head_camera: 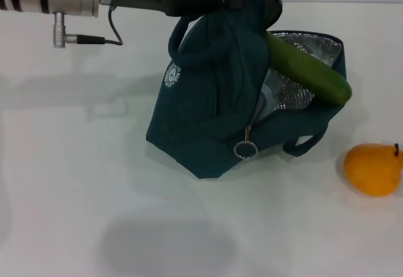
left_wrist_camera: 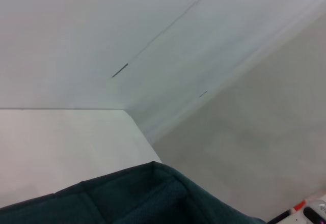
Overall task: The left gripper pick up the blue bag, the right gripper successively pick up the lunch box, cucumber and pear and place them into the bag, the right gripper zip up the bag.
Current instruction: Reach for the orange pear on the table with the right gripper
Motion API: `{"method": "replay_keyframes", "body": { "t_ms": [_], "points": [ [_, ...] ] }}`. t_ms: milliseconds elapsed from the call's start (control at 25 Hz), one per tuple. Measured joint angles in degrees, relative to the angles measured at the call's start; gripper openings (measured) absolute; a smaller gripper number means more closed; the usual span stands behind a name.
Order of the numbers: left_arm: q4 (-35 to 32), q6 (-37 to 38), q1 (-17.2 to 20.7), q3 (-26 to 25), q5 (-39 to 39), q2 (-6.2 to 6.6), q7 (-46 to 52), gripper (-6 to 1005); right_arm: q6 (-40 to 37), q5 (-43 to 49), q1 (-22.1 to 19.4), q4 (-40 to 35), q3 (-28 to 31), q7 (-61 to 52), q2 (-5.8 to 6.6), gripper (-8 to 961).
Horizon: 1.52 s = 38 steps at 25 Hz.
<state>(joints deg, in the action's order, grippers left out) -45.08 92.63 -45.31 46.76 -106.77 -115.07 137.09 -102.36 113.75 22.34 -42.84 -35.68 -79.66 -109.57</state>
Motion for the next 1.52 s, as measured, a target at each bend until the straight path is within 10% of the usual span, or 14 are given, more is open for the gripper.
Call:
{"method": "replay_keyframes", "body": {
  "t_ms": [1520],
  "points": [
    [0.0,0.0,0.3,0.0,0.0,0.03,-0.2,64,5.5,0.7,1.0,0.5,-5.2,0.0,-1.89,394]
  ]
}}
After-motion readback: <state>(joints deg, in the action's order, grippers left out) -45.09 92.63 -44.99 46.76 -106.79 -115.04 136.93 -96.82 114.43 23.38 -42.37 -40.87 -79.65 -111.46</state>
